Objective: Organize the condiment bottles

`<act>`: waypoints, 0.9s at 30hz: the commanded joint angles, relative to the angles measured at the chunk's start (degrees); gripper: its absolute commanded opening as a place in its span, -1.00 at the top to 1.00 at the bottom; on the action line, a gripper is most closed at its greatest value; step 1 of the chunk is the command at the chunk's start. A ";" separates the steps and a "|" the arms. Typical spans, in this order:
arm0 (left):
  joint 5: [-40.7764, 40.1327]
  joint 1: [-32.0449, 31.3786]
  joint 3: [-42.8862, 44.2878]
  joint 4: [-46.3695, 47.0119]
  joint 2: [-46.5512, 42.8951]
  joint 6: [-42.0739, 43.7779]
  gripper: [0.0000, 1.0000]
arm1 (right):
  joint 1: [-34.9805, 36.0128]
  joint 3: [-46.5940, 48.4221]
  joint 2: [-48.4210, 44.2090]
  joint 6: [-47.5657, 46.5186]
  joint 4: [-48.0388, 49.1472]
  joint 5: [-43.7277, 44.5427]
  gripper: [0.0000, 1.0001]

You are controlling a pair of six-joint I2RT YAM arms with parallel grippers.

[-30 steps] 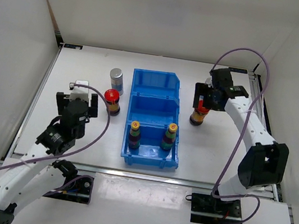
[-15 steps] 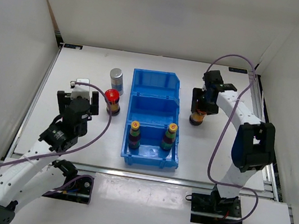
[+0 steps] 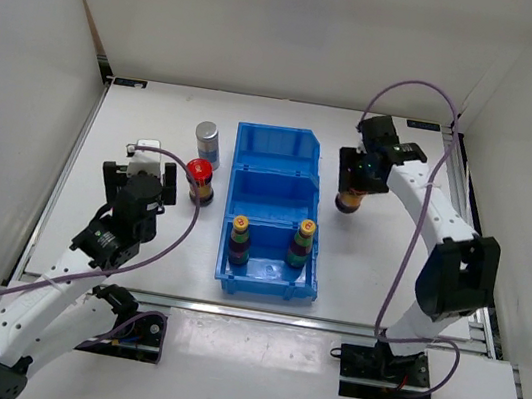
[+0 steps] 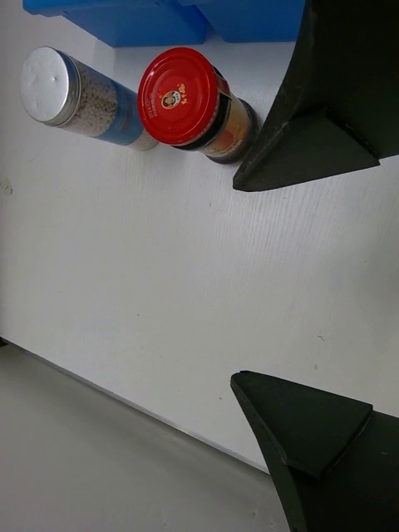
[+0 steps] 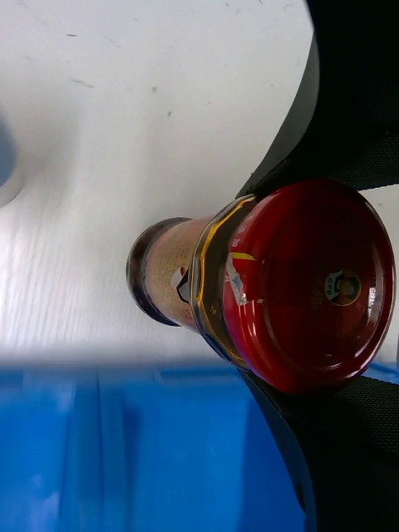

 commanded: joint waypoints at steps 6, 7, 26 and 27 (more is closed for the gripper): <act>1.41 0.23 2.13 -1.24 -0.76 -2.84 -1.00 | 13.77 10.42 -8.73 -3.06 2.10 -4.88 0.62; 1.41 0.23 2.74 -1.94 -0.76 -3.72 -1.00 | 15.17 10.43 -7.85 -3.06 2.10 -4.89 0.62; -2.62 0.23 -0.15 1.39 -1.20 -2.33 -1.00 | 16.51 7.62 6.92 -1.22 6.94 -3.92 0.26; -2.63 0.23 -0.16 1.40 -1.20 -2.32 -1.00 | 16.51 7.62 7.79 -1.22 6.94 -3.23 0.13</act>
